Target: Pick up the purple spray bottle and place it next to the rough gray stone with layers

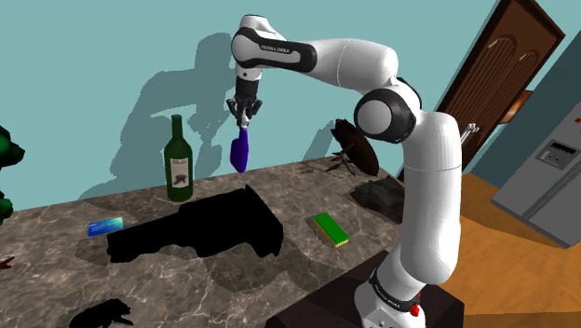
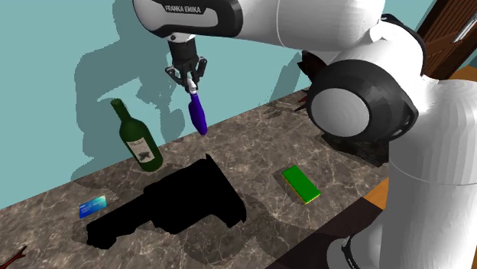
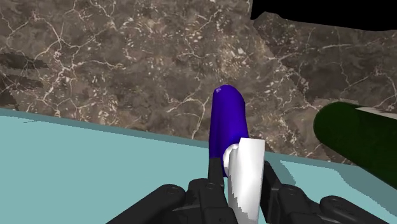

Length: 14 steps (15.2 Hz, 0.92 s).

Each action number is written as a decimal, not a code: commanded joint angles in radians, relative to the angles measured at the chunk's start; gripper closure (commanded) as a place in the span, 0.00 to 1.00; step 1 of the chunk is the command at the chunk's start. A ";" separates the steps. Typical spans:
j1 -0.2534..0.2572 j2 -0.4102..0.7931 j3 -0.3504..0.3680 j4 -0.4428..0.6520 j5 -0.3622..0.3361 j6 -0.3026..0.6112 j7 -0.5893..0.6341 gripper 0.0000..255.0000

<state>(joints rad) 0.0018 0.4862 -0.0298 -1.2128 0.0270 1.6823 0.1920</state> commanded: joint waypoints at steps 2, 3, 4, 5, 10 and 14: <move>-0.001 0.010 0.000 0.057 0.000 -0.047 0.000 1.00; -0.001 0.014 0.000 0.076 0.000 -0.063 0.001 1.00; -0.001 0.014 0.000 0.080 0.000 -0.065 0.001 1.00; -0.009 -0.026 -0.003 0.031 0.000 -0.058 -0.010 1.00; -0.046 -0.201 -0.022 -0.155 -0.001 -0.047 -0.068 1.00; -0.075 -0.319 -0.042 -0.259 -0.004 -0.062 -0.118 1.00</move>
<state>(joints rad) -0.0666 0.1833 -0.0672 -1.4691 0.0235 1.6343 0.0857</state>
